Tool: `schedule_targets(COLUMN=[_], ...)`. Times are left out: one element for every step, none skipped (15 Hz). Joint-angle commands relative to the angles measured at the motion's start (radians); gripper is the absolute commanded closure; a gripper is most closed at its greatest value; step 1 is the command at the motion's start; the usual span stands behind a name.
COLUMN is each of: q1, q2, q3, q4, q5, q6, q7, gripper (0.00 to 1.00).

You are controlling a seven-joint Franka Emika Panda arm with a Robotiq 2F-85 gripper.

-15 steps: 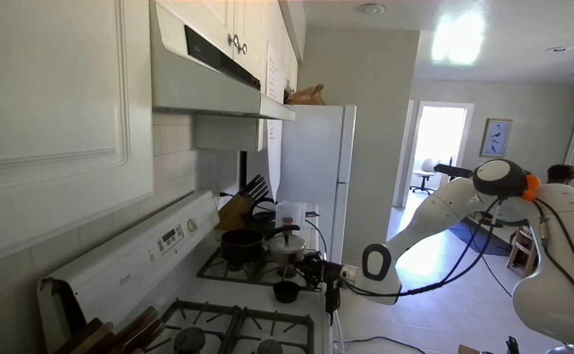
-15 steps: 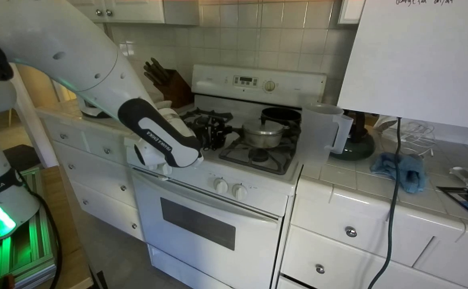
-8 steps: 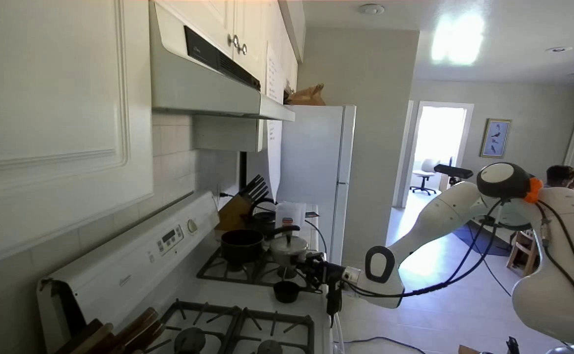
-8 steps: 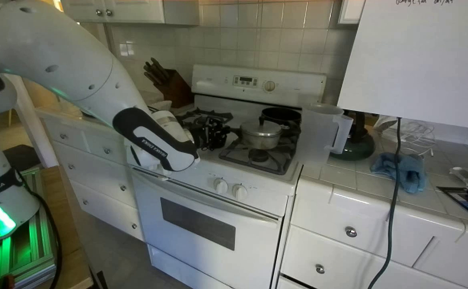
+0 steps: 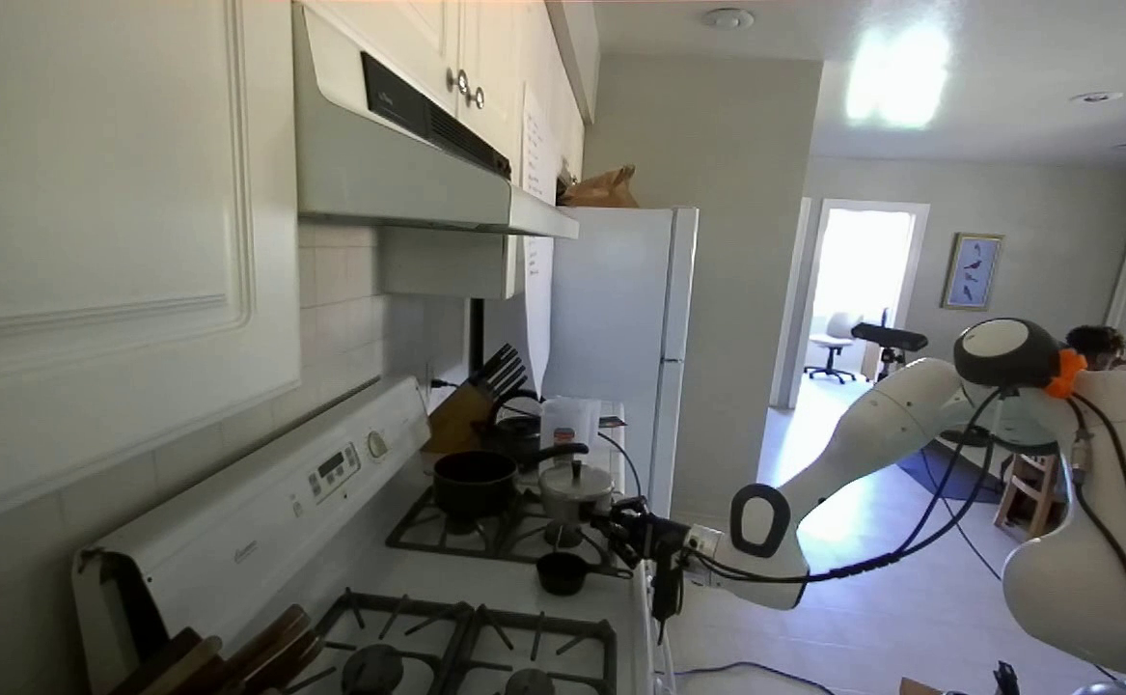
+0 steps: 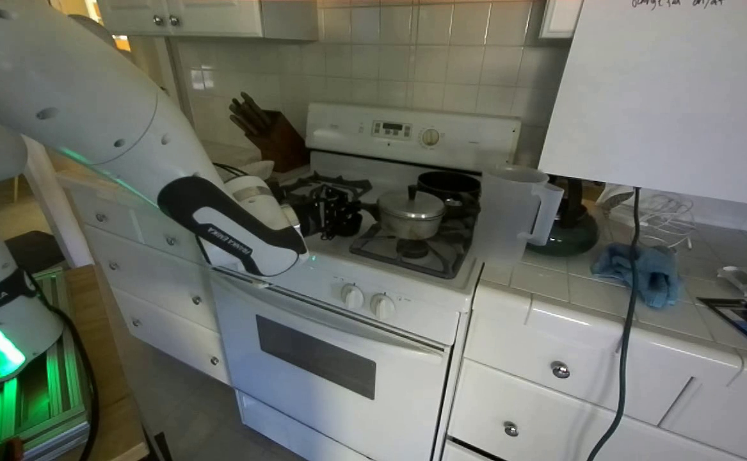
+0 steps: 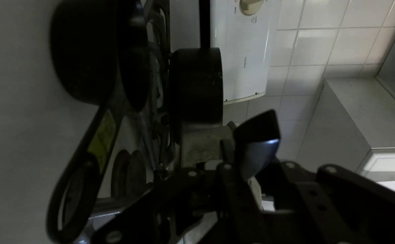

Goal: Move the pot on the stove

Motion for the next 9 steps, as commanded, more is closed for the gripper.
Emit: schedule_targets(q1=[-0.036,-0.023,-0.004,0.004,0.012,0.022,0.027,0.033,0.038], q2=[0.017,0.019,0.020,0.029,0.031,0.031,0.038,0.042,0.046], q3=[0.024,0.020,0.017,0.014,0.013,0.014,0.014,0.014,0.014], q4=[-0.013,0.003,0.023,0.038,0.051,0.065,0.082,0.096,0.109], q5=[0.000,0.000,0.000,0.000,0.000,0.000,0.000,0.000,0.000], q6=[0.003,0.021,0.043,0.053,0.066,0.081,0.094,0.102,0.113], q7=[-0.009,0.009,0.028,0.024,0.027,0.035,0.040,0.045,0.052], gripper=[0.95,0.95,0.95,0.95,0.95,0.95,0.95,0.95,0.95])
